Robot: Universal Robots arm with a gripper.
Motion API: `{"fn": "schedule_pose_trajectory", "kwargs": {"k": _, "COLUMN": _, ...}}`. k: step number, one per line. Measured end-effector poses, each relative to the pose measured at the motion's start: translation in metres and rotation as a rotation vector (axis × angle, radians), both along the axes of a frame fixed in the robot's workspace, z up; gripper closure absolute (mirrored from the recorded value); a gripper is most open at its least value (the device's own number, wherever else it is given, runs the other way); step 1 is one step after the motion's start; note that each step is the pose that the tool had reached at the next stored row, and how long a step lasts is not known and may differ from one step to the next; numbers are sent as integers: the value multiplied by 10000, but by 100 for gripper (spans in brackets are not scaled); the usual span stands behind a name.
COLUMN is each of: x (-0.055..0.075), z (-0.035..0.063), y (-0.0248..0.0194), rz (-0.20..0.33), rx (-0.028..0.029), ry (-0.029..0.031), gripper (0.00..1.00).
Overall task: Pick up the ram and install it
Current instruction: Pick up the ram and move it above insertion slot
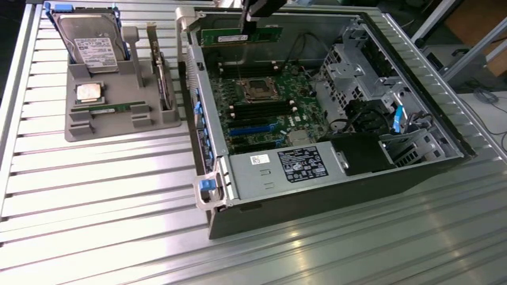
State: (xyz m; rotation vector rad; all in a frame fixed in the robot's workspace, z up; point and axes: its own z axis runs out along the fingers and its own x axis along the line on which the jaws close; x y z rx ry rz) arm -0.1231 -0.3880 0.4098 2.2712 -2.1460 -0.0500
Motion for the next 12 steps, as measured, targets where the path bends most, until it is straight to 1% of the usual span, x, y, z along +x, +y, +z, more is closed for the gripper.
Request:
{"fn": "schedule_pose_trajectory", "kwargs": {"k": 8, "x": 175, "z": 0, "y": 0, "rz": -1, "rx": 0, "ry": 0, "gripper": 88}}
{"fn": "schedule_pose_trajectory", "kwargs": {"k": 10, "x": 249, "z": 0, "y": 0, "rz": 0, "rx": 0, "ry": 0, "gripper": 88}}
{"fn": "schedule_pose_trajectory", "kwargs": {"k": 12, "x": 296, "z": 0, "y": 0, "rz": -1, "rx": 0, "ry": 0, "gripper": 88}}
